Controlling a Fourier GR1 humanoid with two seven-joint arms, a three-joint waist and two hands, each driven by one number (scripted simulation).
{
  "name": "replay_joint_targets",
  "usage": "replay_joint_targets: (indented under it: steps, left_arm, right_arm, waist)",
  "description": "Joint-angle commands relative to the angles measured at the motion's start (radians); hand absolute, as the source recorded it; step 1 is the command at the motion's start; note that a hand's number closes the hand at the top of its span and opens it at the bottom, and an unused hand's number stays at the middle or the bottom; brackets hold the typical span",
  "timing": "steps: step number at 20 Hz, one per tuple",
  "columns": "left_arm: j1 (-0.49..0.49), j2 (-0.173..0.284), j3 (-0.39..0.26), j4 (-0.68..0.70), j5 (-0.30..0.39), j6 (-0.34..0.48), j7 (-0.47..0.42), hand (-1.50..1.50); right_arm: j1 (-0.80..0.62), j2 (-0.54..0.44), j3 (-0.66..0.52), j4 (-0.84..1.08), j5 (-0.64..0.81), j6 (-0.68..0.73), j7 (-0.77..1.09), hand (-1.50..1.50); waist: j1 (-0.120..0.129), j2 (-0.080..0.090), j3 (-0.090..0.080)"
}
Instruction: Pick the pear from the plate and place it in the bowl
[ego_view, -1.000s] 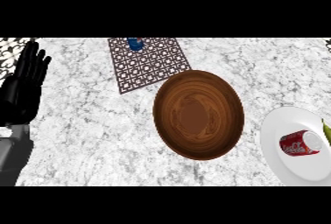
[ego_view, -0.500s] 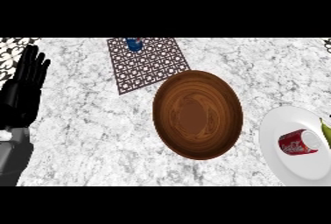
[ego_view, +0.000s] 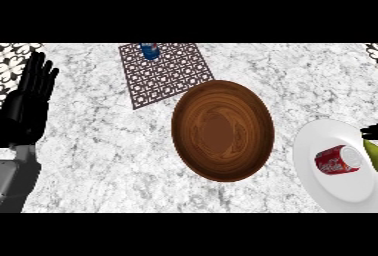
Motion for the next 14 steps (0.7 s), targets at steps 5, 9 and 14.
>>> replay_joint_targets:
  steps: [5,9,14]
  left_arm:
    - [0.005,-0.020,0.011,-0.004,-0.011,0.003,0.017,0.00]
    - [-0.001,-0.050,0.006,0.039,-0.040,0.009,-0.035,0.00]
    - [0.022,-0.021,0.033,0.016,-0.044,-0.018,-0.026,0.00]
  right_arm:
    - [-0.103,0.102,0.043,0.181,0.080,0.036,-0.172,-1.50]
    - [-0.120,0.120,0.059,0.270,0.117,-0.035,-0.207,-1.50]
    - [-0.105,0.197,0.048,0.321,0.122,-0.074,-0.182,-1.50]
  waist:
    - [-0.010,-0.001,-0.001]
    - [-0.014,0.003,0.000]
    - [-0.023,-0.003,-0.001]
